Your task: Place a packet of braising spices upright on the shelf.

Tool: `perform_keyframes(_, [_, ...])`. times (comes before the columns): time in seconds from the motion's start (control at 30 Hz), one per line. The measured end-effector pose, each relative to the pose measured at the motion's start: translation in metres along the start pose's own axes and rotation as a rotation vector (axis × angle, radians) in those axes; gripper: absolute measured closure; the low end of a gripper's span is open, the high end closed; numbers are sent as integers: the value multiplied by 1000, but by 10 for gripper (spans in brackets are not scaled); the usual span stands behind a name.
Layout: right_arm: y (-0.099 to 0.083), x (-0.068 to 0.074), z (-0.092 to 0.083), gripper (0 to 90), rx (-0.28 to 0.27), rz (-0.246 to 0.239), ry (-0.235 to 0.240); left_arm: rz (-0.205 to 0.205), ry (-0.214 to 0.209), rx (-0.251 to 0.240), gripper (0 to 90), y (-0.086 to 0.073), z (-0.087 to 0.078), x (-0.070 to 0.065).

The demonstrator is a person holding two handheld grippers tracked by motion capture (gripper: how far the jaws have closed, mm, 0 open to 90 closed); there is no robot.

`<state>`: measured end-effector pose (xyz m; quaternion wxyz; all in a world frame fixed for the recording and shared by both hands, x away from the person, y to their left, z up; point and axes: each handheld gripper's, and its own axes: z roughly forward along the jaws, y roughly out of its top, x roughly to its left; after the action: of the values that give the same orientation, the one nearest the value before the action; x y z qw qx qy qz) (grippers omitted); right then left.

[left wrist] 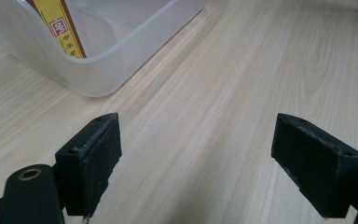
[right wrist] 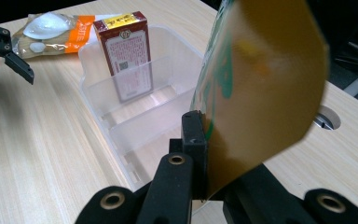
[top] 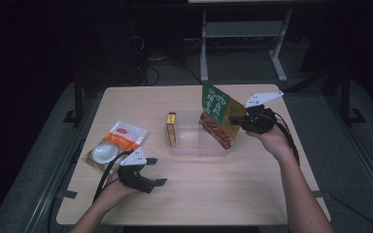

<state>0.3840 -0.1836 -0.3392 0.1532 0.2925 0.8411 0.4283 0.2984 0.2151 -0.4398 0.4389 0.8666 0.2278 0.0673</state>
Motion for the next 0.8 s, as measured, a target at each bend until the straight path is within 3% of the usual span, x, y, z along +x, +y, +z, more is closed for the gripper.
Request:
perform_keyframes(0.7, [-7, -5, 0, 890, -10, 41, 9, 9, -17, 28, 144, -1, 5, -4])
perform_keyframes(0.8, [-8, -6, 0, 841, -22, 48, 16, 8, -20, 35, 142, -1, 4, -3])
